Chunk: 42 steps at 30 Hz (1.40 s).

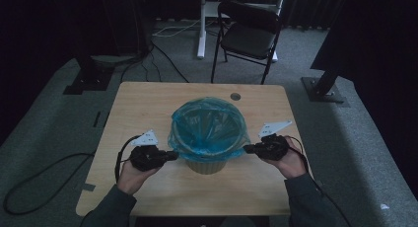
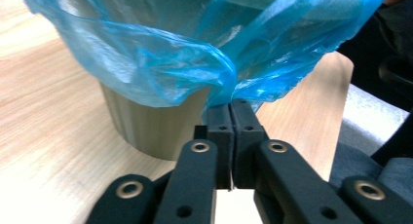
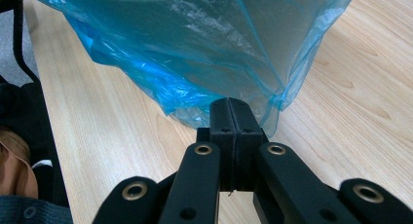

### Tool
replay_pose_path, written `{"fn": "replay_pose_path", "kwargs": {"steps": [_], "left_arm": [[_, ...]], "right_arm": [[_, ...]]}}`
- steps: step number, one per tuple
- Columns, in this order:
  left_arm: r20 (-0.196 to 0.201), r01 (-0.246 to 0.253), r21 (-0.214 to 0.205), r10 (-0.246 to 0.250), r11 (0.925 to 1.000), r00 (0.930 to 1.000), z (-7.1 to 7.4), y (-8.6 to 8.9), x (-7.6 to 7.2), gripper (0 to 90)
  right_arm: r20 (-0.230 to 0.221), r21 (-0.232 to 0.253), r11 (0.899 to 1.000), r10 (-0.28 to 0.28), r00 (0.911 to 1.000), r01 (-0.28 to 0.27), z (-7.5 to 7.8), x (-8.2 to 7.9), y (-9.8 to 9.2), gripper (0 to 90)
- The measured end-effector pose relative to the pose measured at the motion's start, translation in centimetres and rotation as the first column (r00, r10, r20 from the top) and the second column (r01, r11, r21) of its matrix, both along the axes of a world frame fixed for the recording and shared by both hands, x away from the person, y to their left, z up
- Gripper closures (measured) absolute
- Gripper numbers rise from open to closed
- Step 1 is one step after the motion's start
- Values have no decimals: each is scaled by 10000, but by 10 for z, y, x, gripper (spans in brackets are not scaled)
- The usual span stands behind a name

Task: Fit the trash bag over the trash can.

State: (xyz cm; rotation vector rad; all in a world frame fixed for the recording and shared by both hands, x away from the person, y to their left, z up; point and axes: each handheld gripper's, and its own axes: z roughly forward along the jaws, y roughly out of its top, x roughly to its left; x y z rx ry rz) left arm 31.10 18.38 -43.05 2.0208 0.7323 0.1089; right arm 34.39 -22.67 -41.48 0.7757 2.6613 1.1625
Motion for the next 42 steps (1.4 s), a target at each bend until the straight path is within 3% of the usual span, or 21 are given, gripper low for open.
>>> {"fn": "replay_pose_path", "kwargs": {"steps": [3, 7, 16, 23, 31, 42], "left_arm": [[48, -138, -250, 140, 9996, 9999, 3, 5, -1, 806], [105, 143, -848, -134, 9963, 9999, 9, 13, -4, 708], [802, -120, -1060, 206, 9943, 9966, 26, 21, -7, 671], [1333, -416, -1361, 600, 9898, 9893, 44, 17, 5, 658], [1658, -952, -1259, 1156, 9875, 9794, 56, 6, 27, 648], [1575, -1658, -889, 1782, 9821, 9713, 55, -9, 54, 638]], "right_arm": [[73, 62, 10000, -38, 10000, 38, 3, -2, -1, 896], [181, 581, 9981, 168, 9997, -178, 9, -4, -8, 813], [732, 1247, 9922, -171, 9972, 79, 26, -6, -19, 727], [1129, 1743, 9837, -639, 9915, 436, 40, 0, -16, 727], [1433, 2056, 9754, -1105, 9835, 796, 49, 7, -9, 728], [1305, 2316, 9625, -1744, 9760, 1410, 48, 32, 0, 734]]}}
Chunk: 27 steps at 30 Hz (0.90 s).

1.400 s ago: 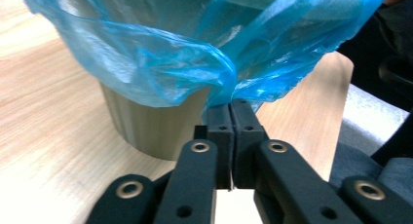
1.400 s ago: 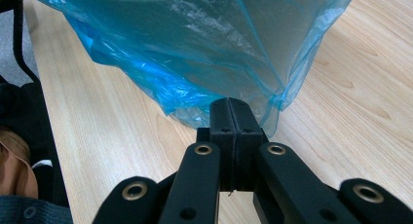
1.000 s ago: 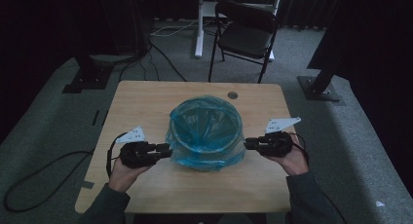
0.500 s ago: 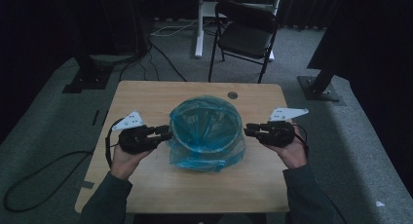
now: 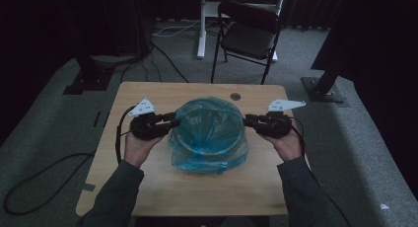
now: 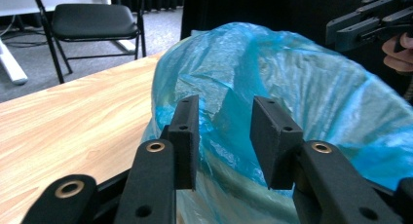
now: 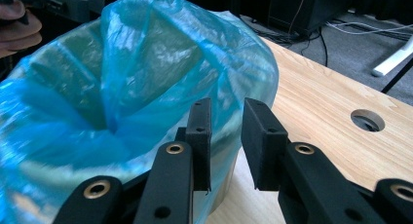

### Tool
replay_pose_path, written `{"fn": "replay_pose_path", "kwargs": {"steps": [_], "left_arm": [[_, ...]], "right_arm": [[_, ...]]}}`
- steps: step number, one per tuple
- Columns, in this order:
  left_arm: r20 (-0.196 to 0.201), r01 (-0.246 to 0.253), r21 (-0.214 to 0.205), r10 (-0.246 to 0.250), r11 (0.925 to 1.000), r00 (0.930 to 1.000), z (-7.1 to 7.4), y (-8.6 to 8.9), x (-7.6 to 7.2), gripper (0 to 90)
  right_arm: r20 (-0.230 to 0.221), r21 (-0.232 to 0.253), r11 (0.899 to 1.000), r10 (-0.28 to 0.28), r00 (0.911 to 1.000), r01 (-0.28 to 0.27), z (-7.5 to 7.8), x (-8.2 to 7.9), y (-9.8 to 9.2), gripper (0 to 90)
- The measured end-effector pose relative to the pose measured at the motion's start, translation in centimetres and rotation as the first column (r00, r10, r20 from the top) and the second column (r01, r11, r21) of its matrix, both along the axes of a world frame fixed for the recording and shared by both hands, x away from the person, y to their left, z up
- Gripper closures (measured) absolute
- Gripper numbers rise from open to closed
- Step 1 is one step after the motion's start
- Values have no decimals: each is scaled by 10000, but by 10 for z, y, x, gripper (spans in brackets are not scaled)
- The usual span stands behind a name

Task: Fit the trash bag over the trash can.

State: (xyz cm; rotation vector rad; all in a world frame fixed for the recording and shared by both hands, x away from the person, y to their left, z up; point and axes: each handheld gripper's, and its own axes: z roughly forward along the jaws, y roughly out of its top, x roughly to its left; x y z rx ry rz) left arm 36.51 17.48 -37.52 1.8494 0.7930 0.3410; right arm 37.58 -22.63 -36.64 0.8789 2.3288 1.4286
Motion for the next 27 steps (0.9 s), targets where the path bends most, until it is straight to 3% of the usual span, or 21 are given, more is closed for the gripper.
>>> {"fn": "replay_pose_path", "kwargs": {"steps": [9, 15, 19, 21, 24, 25, 27], "left_arm": [[-219, -464, -109, 461, 9989, 9987, -2, -2, 16, 765], [-299, -511, -34, 510, 9987, 9983, -2, -5, 22, 850], [-325, -478, 137, 483, 9988, 9983, -2, -9, 26, 893], [-299, -478, 223, 485, 9986, 9984, -1, -10, 27, 895], [-263, -501, 252, 508, 9984, 9984, -1, -11, 28, 896], [-209, -589, 265, 595, 9979, 9980, -1, -12, 31, 896], [-181, -662, 257, 667, 9975, 9976, -1, -12, 33, 897]], "right_arm": [[-476, 267, 9989, -369, 9982, 382, -6, 24, 1, 733], [-752, 534, 9982, -222, 9969, 262, -6, 32, 1, 722], [-799, 382, 9992, -61, 9968, 91, -6, 35, 6, 715], [-802, 306, 9995, 14, 9968, 11, -5, 37, 9, 785], [-737, 249, 9997, -7, 9973, 25, -4, 38, 11, 798], [-698, 251, 9996, -70, 9975, 88, -2, 39, 12, 874], [-654, 197, 9997, -149, 9977, 163, -2, 41, 12, 898]]}}
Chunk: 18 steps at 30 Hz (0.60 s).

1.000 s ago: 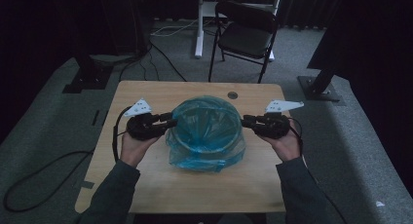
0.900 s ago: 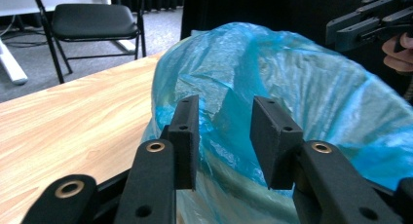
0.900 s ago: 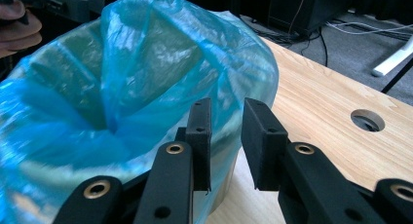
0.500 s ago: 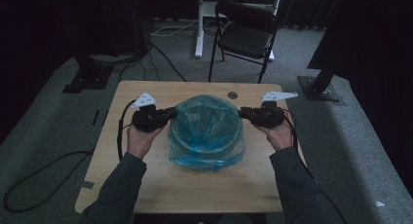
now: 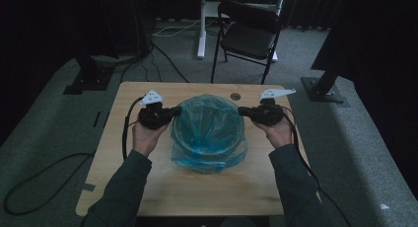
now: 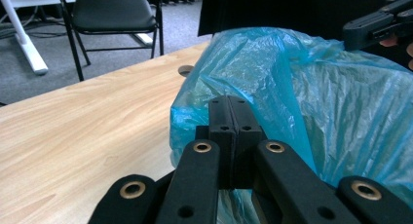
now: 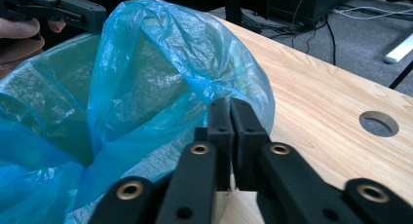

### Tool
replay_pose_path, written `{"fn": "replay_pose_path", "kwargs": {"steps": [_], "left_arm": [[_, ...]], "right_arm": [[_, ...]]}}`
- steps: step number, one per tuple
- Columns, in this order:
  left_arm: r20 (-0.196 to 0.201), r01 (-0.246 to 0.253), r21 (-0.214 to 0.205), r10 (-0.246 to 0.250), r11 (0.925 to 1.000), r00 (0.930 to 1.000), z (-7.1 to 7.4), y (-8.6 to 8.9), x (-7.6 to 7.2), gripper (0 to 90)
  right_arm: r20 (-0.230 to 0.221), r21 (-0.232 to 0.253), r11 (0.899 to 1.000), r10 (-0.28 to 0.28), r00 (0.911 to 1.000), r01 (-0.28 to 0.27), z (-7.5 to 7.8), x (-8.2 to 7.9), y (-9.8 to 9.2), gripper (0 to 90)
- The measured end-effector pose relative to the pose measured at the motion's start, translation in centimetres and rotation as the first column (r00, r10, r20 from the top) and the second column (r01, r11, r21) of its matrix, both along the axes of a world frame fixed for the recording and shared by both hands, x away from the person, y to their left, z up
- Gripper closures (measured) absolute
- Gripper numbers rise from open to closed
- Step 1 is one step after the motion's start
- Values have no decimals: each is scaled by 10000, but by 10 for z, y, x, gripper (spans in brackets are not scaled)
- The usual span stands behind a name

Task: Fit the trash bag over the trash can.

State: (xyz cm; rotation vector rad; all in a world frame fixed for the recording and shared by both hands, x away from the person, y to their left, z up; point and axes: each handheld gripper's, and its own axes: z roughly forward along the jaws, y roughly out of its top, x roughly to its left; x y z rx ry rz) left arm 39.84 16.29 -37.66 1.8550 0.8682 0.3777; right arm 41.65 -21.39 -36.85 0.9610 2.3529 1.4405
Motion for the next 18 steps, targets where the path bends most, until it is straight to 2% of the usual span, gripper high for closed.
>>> {"fn": "replay_pose_path", "kwargs": {"steps": [3, 4, 9, 11, 13, 15, 16, 18], "left_arm": [[22, -66, 31, 65, 10000, 10000, 0, 0, 1, 897], [46, -303, 36, 303, 9995, 9995, 1, 1, 6, 897], [-51, -644, 184, 645, 9978, 9979, -1, 2, 13, 898], [-310, -788, 334, 799, 9963, 9963, -8, 3, 20, 898], [-501, -829, 311, 844, 9961, 9952, -14, 4, 23, 898], [-501, -829, 311, 844, 9961, 9952, -14, 4, 23, 898], [-690, -799, 297, 818, 9964, 9943, -21, 5, 24, 898], [-735, -790, 293, 810, 9964, 9940, -24, 6, 24, 898]], "right_arm": [[-19, -157, 9997, -200, 9998, 200, -1, 2, 0, 899], [-64, -190, 9993, -313, 9995, 312, -2, 5, 0, 899], [-199, -242, 9985, -503, 9985, 498, -8, 13, 2, 899], [-290, -367, 9980, -525, 9982, 514, -11, 15, 4, 899], [-272, -476, 9976, -523, 9983, 509, -13, 16, 6, 899], [-330, -521, 9973, -532, 9980, 515, -14, 16, 6, 899], [-402, -717, 9959, -589, 9975, 559, -15, 17, 7, 899], [-469, -839, 9945, -668, 9967, 627, -16, 18, 7, 900]]}}
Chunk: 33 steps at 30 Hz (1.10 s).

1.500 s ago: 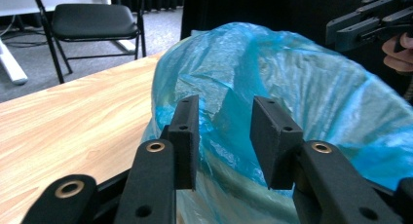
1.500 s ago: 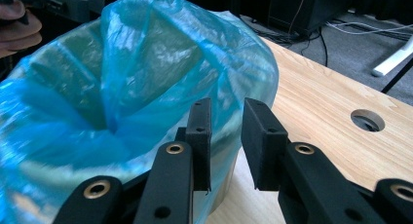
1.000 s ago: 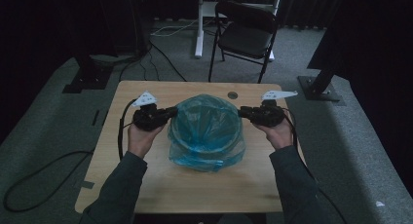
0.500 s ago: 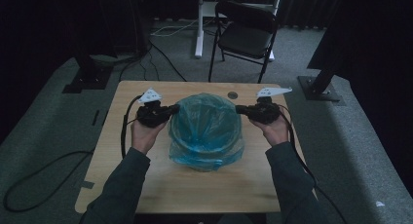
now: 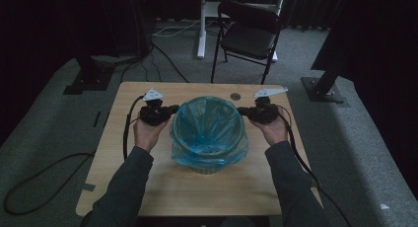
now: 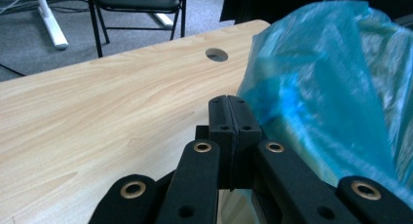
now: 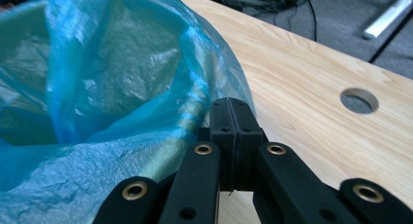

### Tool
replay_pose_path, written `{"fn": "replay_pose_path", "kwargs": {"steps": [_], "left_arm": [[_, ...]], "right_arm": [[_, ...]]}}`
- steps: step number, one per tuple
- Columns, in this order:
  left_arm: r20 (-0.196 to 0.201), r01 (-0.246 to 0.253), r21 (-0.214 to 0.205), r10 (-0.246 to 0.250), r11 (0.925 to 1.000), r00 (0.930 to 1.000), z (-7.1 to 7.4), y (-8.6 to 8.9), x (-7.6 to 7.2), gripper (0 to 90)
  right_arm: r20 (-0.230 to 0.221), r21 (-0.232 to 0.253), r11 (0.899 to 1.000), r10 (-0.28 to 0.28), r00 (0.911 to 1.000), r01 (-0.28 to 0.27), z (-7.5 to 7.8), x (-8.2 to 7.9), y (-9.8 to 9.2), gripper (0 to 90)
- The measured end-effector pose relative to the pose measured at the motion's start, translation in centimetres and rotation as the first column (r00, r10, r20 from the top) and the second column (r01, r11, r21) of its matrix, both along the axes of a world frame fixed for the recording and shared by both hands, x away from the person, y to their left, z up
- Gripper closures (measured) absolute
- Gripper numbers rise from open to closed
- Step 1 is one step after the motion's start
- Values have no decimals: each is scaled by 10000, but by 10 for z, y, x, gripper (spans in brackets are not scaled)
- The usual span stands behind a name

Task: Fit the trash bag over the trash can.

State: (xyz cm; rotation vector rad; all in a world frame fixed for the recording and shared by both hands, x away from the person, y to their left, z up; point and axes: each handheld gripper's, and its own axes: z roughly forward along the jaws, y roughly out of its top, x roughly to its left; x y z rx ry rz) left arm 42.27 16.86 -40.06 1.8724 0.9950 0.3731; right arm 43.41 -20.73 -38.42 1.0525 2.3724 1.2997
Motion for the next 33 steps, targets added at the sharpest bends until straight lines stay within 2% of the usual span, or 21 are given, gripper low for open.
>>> {"fn": "replay_pose_path", "kwargs": {"steps": [3, 7, 13, 16, 21, 22, 24, 27, 29, 31, 33], "left_arm": [[-22, 5, -72, -5, 10000, 10000, -2, 1, -1, 898], [19, 116, -46, -116, 9999, 9999, -2, 0, -2, 897], [-28, 160, 40, -160, 9999, 9999, -5, 0, -3, 897], [23, 87, -66, -87, 9999, 10000, -4, 3, -4, 897], [265, -3, -391, 13, 9992, 9996, 5, 8, -6, 877], [502, 34, -649, -2, 9979, 9987, 14, 9, -7, 877], [743, 221, -859, -157, 9961, 9971, 21, 8, -9, 827], [1056, 821, -1018, -713, 9914, 9918, 27, 4, -11, 748], [1123, 1137, -987, -1025, 9886, 9884, 29, -2, -10, 691], [1009, 1321, -628, -1254, 9892, 9870, 28, -9, -8, 646], [929, 1311, -299, -1278, 9909, 9874, 27, -16, -5, 648]], "right_arm": [[-186, -148, 9999, -72, 9998, 69, -2, 1, 0, 899], [-525, -894, 9959, -214, 9984, 167, -8, 3, 4, 899], [-970, -813, 9955, -572, 9936, 493, -19, 3, -5, 899], [-1114, -756, 9957, -622, 9918, 540, -22, 2, -10, 899], [-1033, -635, 9966, -581, 9929, 517, -21, -1, -14, 899], [-973, -618, 9968, -568, 9936, 509, -21, -1, -15, 898], [-830, -540, 9974, -528, 9952, 484, -18, -3, -15, 898], [-808, -534, 9976, -483, 9956, 440, -17, -3, -14, 898], [-790, -560, 9976, -439, 9959, 396, -18, -3, -13, 897], [-810, -562, 9977, -422, 9958, 377, -18, -3, -12, 897], [-804, -572, 9977, -396, 9960, 350, -18, -3, -11, 897]]}}
